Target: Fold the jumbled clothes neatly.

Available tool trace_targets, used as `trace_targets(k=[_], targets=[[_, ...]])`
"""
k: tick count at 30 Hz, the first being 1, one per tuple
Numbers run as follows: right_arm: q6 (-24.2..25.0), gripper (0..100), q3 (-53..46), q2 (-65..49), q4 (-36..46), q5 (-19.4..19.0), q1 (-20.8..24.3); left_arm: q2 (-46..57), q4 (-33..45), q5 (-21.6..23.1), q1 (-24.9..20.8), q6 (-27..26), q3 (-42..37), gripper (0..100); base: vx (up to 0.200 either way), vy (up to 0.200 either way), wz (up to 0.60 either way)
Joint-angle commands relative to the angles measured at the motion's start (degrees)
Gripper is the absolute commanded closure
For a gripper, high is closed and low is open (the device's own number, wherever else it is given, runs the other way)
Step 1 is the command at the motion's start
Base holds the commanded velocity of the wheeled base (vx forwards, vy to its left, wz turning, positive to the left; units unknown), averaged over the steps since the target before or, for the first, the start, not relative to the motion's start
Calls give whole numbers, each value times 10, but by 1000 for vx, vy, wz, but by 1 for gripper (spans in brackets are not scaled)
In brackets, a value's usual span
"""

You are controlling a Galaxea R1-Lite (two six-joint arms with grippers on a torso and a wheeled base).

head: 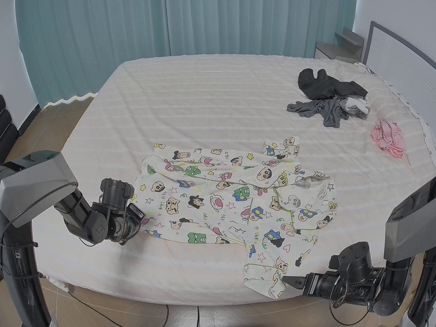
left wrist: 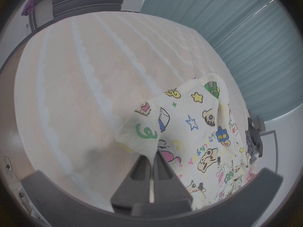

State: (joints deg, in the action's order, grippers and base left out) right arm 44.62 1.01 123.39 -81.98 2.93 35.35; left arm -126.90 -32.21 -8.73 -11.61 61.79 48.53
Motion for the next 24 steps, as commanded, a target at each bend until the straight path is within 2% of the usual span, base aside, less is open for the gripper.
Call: trace_targets(k=[1,4,5,6,10,14,17,19,24], targets=[[-31,0,-6,44,-19,-8,-7,49,14,-1,18,-4,-16,100,0,0,0],[-40,0,-5,49,-27,-14,-8,60,20,0,19,-6,-20,100,0,0,0],[-61,0,-2,65,-38,-39,-7,86,35,0,31,-25,-27,100,0,0,0],[-70,0,6,69,-39,-44,-7,97,40,1,36,-31,-30,100,0,0,0],[-87,0,42,80,-29,-45,-6,124,55,1,40,-43,-45,100,0,0,0],[-100,0,72,77,2,-45,-8,139,56,1,47,-55,-47,100,0,0,0],[-101,0,122,58,50,-50,-34,141,57,3,55,-62,-42,100,0,0,0],[-101,0,139,56,82,-63,-46,139,57,3,55,-62,-42,100,0,0,0],[-99,0,162,52,101,-96,-63,139,57,5,55,-62,-41,100,0,0,0]])
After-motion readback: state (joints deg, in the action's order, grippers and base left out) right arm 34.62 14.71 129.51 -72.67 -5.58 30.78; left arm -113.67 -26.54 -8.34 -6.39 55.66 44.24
